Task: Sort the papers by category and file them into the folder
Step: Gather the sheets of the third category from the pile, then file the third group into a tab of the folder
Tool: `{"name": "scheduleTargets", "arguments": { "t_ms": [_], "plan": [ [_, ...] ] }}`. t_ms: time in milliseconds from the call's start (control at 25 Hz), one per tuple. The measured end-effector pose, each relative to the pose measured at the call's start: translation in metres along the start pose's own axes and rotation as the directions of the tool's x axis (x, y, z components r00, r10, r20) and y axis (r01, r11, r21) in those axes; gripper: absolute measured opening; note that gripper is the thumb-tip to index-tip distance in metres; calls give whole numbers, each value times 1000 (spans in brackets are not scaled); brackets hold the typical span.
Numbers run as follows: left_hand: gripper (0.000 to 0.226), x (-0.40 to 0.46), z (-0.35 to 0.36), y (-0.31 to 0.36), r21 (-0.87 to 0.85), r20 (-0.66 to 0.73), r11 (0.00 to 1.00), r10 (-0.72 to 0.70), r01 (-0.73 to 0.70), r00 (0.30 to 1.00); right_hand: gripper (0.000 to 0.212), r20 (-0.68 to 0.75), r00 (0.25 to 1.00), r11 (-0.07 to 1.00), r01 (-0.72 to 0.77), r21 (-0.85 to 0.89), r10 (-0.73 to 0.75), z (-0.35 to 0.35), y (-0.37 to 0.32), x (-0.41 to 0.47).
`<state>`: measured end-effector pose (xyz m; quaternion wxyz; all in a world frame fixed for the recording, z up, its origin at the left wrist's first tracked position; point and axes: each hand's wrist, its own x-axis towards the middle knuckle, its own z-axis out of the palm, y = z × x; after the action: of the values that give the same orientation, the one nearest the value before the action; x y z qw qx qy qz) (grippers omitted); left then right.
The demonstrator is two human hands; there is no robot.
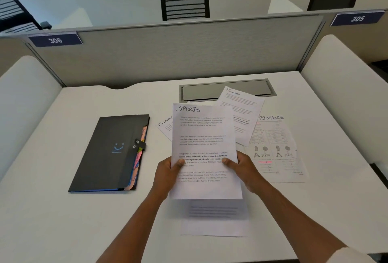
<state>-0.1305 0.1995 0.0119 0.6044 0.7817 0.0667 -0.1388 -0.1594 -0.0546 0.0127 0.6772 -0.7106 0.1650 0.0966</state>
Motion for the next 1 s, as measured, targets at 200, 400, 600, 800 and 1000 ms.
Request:
{"name": "scheduleTargets", "arguments": {
  "t_ms": [200, 400, 600, 800, 1000],
  "plan": [
    [21, 9, -32, -11, 17, 27, 999, -30, 30, 999, 20, 15, 1000, 998, 3, 60, -4, 32, -9, 10],
    [21, 21, -85, -21, 453, -268, 890, 203, -63, 942, 16, -97, 994, 996, -41, 81, 49, 61, -7, 19],
    [58, 36, -147, -49, 826, -373, 524, 231, 209, 899, 20, -193, 978, 997, -64, 53, 73, 85, 5, 19],
    [81, 44, -161, -50, 833, -293, 491, 1, 255, 956, 20, -232, 968, 995, -89, 41, 96, 111, 14, 16],
    [72, 48, -163, -48, 817, -242, 525, -64, 239, 968, 18, -263, 962, 996, -84, -1, 81, 122, 18, 20]
  ]
}}
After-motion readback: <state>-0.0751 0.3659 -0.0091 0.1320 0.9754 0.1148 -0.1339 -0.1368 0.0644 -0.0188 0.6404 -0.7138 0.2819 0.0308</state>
